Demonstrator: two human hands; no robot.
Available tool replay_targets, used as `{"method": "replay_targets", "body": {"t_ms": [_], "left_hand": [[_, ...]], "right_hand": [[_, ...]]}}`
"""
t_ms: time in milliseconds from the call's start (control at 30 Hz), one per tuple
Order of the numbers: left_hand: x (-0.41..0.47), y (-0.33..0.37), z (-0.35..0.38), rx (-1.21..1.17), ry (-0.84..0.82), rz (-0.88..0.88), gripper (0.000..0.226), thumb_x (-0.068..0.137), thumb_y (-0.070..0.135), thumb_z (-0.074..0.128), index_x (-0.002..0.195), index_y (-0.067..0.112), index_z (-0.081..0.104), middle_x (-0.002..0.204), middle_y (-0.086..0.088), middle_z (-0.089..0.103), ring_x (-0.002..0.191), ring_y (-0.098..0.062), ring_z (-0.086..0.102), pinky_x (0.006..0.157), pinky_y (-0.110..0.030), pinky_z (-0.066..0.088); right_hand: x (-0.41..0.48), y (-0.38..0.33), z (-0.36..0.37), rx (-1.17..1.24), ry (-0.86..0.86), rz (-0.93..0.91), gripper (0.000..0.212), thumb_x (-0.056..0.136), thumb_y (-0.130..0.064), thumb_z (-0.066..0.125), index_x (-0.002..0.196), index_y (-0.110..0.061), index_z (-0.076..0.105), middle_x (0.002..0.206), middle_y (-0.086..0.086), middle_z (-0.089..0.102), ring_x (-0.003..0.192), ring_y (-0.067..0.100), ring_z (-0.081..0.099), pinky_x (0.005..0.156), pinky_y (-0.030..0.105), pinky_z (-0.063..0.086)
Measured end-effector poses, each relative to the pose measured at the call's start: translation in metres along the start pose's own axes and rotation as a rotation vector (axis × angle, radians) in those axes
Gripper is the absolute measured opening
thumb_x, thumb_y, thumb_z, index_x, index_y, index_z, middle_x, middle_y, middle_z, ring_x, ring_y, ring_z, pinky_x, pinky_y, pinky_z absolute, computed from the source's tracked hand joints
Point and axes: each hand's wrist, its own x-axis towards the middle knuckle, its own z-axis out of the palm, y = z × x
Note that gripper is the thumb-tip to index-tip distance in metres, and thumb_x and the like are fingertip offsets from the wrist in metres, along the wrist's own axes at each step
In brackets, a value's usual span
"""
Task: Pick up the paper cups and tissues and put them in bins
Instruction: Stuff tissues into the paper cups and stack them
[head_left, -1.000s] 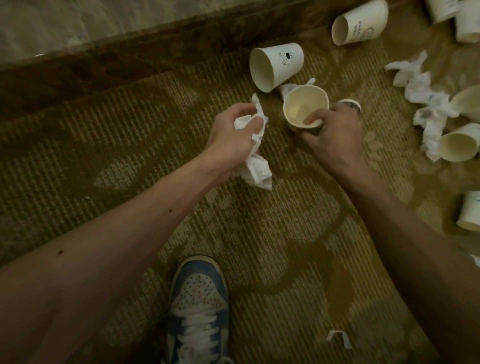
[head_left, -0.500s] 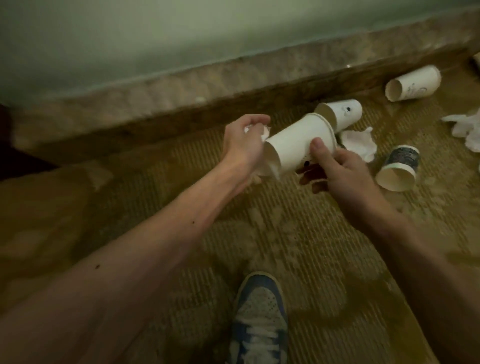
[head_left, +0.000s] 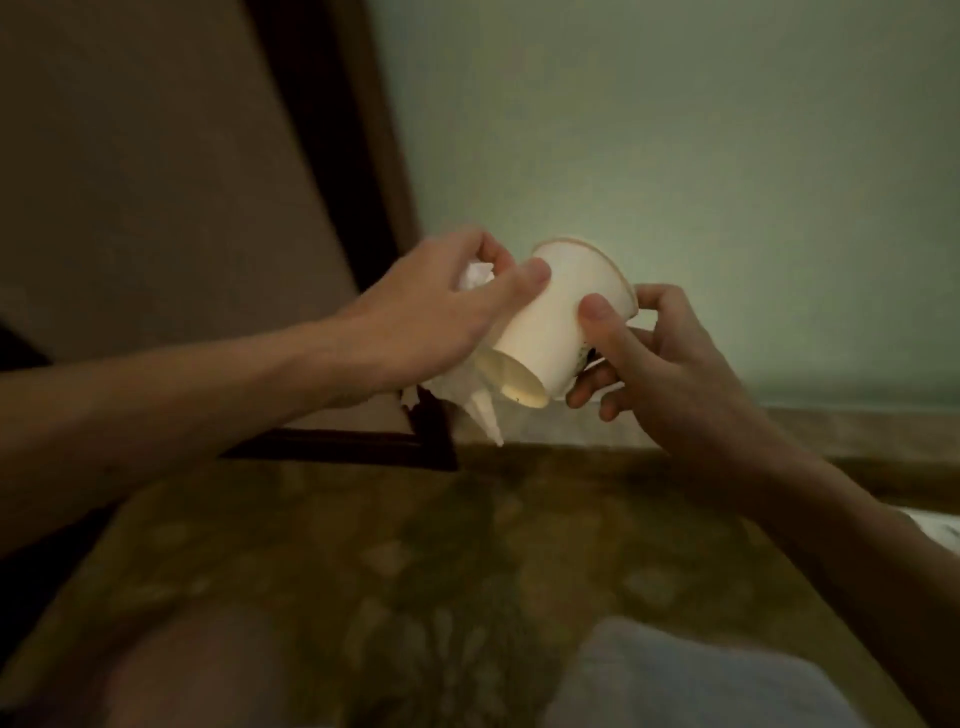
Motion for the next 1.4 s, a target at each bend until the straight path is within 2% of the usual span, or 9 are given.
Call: {"method": "replay_targets", "body": {"t_ms": [167,300,533,667,767,900,1100,1233,1400], "left_hand": [[-0.119,-0.039,-0.154,0.091,0.196,-0.086,0.032,0.085,0.066,0.055,0.091,0.034,0.059,0.094,0.024,0.065,0.081,0.005,0.064,0.056,-0.017,0.051],[-0.235,-0.085,-0.214,0.061,0.332,-0.292,0.025,0.082,0.057,0.056,0.089,0.033,0.058,0.089,0.012,0.066,0.079,-0.007,0.065,0.06,-0.028,0.052],[-0.38,-0.188,-0.214,-0.153,0.571,-0.72,0.017,0.084,0.052,0.052,0.083,0.037,0.06,0.094,0.012,0.065,0.09,-0.011,0.064,0.074,-0.032,0.052],[-0.403,-0.251,-0.181,-0.296,0.489,-0.94,0.021,0.099,0.04,0.046,0.094,0.03,0.064,0.101,0.003,0.069,0.094,-0.015,0.068,0.089,-0.04,0.055],[-0.4,-0.282,-0.159,-0.458,0.453,-1.061,0.032,0.104,0.035,0.039,0.107,0.021,0.067,0.104,-0.004,0.073,0.097,-0.019,0.07,0.097,-0.044,0.052],[-0.404,-0.301,-0.14,-0.548,0.396,-1.136,0.04,0.106,0.035,0.034,0.126,0.015,0.062,0.116,-0.006,0.07,0.108,-0.02,0.066,0.103,-0.043,0.048],[-0.405,-0.299,-0.155,-0.213,0.224,-1.138,0.051,0.102,0.054,0.028,0.129,0.024,0.06,0.121,0.001,0.066,0.111,-0.016,0.061,0.103,-0.041,0.046],[-0.398,-0.287,-0.172,0.143,0.084,-1.08,0.055,0.101,0.056,0.029,0.103,0.019,0.07,0.101,-0.006,0.071,0.095,-0.019,0.065,0.089,-0.038,0.05],[-0.343,-0.241,-0.197,0.378,0.045,-0.802,0.037,0.096,0.045,0.055,0.072,0.018,0.062,0.065,-0.002,0.065,0.058,-0.014,0.061,0.056,-0.033,0.048]], "right_hand": [[0.009,-0.07,0.144,-0.046,-0.325,-0.174,0.054,0.063,-0.064,0.064,0.1,-0.032,0.042,0.083,-0.01,0.073,0.062,0.008,0.069,0.049,0.014,0.048],[-0.009,-0.086,0.262,-0.285,-0.636,-0.268,0.055,0.059,-0.08,0.056,0.096,-0.042,0.044,0.088,-0.014,0.071,0.072,0.004,0.07,0.059,0.031,0.059],[-0.052,-0.048,0.41,-0.621,-1.138,-0.418,0.041,0.082,-0.065,0.057,0.111,-0.037,0.048,0.097,-0.017,0.064,0.081,0.0,0.064,0.067,0.026,0.058],[-0.053,-0.013,0.445,-0.802,-1.442,-0.389,0.036,0.089,-0.056,0.058,0.115,-0.031,0.055,0.095,-0.01,0.069,0.079,0.001,0.064,0.067,0.027,0.057],[-0.048,0.007,0.461,-0.906,-1.546,-0.399,0.054,0.085,-0.061,0.06,0.127,-0.028,0.056,0.107,-0.01,0.068,0.096,0.006,0.063,0.087,0.036,0.055],[-0.046,0.017,0.468,-0.94,-1.606,-0.423,0.086,0.079,-0.07,0.059,0.149,-0.027,0.034,0.108,-0.02,0.066,0.106,0.001,0.056,0.094,0.028,0.048],[-0.037,0.021,0.446,-0.683,-1.455,-0.286,0.055,0.082,-0.055,0.067,0.133,-0.038,0.053,0.103,-0.024,0.062,0.094,-0.007,0.06,0.078,0.014,0.05],[-0.025,0.02,0.404,-0.625,-1.295,-0.304,0.021,0.083,-0.055,0.066,0.1,-0.044,0.063,0.086,-0.026,0.063,0.084,-0.011,0.059,0.059,0.008,0.047],[-0.004,0.005,0.311,-0.609,-1.143,-0.244,0.033,0.065,-0.069,0.059,0.088,-0.045,0.059,0.082,-0.018,0.064,0.065,0.002,0.059,0.058,0.019,0.051]]}}
